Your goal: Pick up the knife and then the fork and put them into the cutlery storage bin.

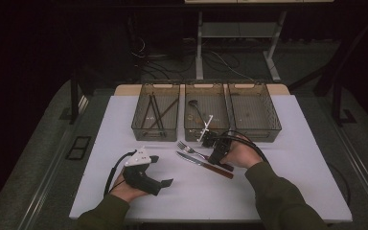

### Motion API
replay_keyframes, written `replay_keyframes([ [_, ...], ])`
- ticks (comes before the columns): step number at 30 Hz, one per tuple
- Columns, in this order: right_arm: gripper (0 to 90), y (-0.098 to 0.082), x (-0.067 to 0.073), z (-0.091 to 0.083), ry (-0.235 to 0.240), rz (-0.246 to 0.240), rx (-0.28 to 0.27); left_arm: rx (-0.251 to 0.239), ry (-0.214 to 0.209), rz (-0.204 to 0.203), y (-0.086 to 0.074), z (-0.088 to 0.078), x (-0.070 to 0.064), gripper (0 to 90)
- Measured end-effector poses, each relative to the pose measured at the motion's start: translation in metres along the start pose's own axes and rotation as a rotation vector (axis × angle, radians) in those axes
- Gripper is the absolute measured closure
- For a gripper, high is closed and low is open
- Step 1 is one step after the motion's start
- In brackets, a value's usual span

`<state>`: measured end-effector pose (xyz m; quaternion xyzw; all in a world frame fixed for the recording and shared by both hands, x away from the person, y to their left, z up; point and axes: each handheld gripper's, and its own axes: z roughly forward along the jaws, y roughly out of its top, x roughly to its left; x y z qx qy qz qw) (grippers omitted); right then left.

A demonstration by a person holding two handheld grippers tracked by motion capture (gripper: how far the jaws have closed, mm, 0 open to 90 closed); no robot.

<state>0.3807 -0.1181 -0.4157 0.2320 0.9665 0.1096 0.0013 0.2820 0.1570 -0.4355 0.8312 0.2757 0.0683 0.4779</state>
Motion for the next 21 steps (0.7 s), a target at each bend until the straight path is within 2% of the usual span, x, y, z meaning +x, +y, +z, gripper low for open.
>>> replay_keyframes([
  [9,77.4,-0.017,-0.006,-0.012,0.007,0.004,-0.095,0.0,0.0,0.0,0.0,0.0,0.0,0.0],
  [13,77.4,-0.029,-0.008,-0.014,0.021,0.003,-0.157,-0.002,-0.002,-0.002,0.0,0.0,0.001,0.0],
  [21,77.3,-0.055,-0.015,-0.024,0.037,0.043,-0.266,-0.003,-0.005,-0.005,0.0,0.0,0.001,0.0],
])
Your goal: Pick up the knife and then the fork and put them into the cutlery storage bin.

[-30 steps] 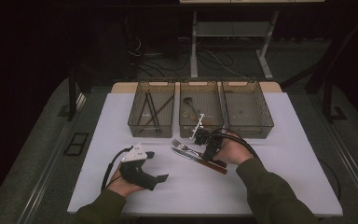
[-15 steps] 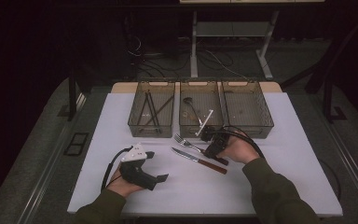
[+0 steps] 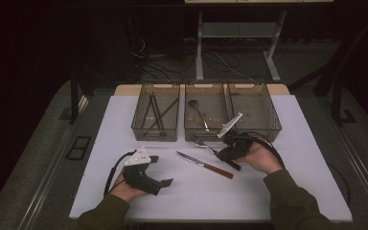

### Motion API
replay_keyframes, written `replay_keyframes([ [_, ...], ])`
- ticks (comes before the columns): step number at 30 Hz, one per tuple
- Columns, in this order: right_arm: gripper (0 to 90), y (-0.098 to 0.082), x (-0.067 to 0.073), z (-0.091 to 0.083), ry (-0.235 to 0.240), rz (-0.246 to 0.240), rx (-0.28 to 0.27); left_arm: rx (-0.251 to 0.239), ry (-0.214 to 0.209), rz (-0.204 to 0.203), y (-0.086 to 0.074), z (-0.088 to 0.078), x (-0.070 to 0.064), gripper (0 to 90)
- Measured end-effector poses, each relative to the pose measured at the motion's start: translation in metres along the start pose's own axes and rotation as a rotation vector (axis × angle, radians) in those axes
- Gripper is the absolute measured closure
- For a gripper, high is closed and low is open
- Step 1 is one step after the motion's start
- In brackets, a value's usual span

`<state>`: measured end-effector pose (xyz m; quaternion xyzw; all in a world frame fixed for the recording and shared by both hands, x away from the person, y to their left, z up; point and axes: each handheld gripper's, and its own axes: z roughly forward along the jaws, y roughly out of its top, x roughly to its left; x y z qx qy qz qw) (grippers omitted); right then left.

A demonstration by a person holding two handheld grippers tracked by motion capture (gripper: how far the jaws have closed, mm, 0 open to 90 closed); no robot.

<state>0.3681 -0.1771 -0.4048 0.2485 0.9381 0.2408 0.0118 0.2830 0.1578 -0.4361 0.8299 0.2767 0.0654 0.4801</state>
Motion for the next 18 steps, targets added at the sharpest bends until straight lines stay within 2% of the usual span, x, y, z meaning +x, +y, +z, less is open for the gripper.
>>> replay_keyframes([
  [4,77.3,-0.01,-0.003,-0.01,0.01,0.039,-0.051,0.0,0.002,-0.002,0.0,0.0,0.0,0.0],
  [8,77.3,-0.019,-0.009,-0.017,0.016,0.049,-0.095,-0.001,0.001,-0.007,0.0,0.0,0.001,0.0],
  [17,77.2,-0.031,-0.014,-0.027,0.012,0.069,-0.131,-0.002,0.0,-0.008,-0.001,-0.001,0.001,0.0],
  [18,77.3,-0.032,-0.014,-0.028,0.011,0.083,-0.137,-0.002,0.0,-0.008,-0.001,-0.001,0.001,0.0],
])
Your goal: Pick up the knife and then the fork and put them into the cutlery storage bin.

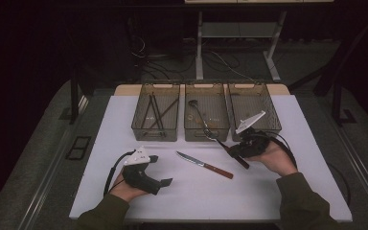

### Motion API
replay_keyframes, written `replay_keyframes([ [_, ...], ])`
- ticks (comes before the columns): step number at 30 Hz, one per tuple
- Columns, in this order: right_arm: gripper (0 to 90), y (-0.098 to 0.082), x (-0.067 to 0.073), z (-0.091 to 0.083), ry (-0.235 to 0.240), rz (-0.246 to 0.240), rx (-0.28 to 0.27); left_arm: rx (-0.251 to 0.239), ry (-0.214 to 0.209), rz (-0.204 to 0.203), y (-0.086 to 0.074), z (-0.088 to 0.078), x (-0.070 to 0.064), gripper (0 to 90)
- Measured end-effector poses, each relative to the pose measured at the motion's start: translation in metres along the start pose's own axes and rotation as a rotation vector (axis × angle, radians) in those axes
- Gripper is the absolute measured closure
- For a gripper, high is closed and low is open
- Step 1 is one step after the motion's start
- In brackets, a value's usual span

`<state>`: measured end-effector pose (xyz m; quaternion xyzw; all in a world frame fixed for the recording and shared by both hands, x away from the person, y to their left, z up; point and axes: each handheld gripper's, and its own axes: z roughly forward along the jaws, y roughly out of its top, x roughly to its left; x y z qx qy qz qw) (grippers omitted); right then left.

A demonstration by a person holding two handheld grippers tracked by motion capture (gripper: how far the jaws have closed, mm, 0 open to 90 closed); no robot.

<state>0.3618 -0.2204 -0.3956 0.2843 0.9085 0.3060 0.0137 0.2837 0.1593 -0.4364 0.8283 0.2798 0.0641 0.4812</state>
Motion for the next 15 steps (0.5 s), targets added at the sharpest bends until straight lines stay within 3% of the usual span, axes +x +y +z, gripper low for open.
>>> replay_keyframes([
  [15,77.3,-0.004,-0.017,-0.044,-0.065,0.03,-0.045,-0.001,0.001,0.0,0.0,0.0,0.0,0.0],
])
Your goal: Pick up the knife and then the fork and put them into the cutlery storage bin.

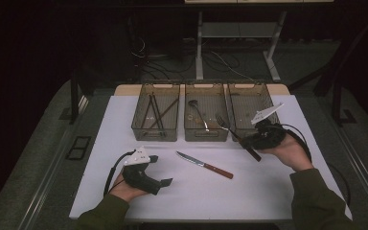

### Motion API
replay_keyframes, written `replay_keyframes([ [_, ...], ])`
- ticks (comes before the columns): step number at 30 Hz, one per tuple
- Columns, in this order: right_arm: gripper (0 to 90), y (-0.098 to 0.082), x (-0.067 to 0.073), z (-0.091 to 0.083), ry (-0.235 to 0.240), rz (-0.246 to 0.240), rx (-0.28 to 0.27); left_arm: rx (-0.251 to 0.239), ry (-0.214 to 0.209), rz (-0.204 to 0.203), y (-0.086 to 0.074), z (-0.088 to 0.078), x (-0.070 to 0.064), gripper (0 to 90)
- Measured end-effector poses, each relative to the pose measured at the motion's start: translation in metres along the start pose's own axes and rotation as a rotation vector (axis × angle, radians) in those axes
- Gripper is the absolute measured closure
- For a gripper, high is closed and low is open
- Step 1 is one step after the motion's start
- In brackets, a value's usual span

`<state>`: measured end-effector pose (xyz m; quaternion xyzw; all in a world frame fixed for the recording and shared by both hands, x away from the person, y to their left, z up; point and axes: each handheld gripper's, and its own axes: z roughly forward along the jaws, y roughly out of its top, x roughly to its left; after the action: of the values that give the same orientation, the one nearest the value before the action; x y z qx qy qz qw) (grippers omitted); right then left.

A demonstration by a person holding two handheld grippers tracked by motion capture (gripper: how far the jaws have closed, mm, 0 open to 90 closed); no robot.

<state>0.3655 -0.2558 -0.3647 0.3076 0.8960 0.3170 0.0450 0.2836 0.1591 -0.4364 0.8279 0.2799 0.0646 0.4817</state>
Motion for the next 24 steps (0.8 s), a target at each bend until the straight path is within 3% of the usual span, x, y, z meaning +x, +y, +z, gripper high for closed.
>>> replay_keyframes([
  [13,77.3,0.018,-0.028,-0.038,-0.068,0.043,-0.058,-0.005,-0.006,-0.008,-0.001,0.001,0.001,0.0],
  [24,77.2,0.032,-0.056,-0.045,-0.134,0.084,-0.05,-0.008,-0.013,0.003,-0.002,0.0,0.002,0.0],
])
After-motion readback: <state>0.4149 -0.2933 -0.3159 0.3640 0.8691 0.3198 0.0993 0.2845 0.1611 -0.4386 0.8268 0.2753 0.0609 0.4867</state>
